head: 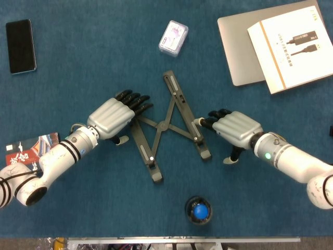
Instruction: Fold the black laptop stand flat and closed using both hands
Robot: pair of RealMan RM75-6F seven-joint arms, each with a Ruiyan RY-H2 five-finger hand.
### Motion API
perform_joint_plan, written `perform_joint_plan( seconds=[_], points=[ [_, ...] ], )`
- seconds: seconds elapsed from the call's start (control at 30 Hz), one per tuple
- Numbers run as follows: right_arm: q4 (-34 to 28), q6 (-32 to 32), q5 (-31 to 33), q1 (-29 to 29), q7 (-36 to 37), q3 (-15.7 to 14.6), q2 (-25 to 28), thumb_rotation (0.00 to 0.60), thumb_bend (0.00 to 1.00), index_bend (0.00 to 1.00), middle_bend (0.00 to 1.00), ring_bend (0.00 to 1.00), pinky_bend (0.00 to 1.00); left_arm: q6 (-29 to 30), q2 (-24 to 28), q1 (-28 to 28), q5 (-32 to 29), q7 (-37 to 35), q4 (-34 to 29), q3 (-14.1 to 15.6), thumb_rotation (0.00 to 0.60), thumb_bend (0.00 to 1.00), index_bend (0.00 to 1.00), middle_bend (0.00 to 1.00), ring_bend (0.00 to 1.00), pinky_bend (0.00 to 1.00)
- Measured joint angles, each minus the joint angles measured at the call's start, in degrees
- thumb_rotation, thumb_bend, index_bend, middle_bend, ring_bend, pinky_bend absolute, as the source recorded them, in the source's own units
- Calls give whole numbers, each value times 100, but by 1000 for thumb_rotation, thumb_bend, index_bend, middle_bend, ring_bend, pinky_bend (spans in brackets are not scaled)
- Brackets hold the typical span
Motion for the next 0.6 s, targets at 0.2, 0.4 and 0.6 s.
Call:
perform_joint_plan(
  seconds=[0.2,0.4,0.6],
  points=[
    [60,2,38,17,6,-10,-74,600,105,0,157,0,75,-29,-33,-12,-30,11,21,-4,600,249,0,0,0,0],
    [120,-15,47,25,35,-9,-148,600,106,0,142,0,68,-57,-70,-17,-55,-9,66,1,600,249,0,0,0,0],
    [168,-11,8,20,67,5,-208,600,106,0,127,0,66,-39,-71,-10,-63,-46,63,-3,600,248,0,0,0,0]
  ],
)
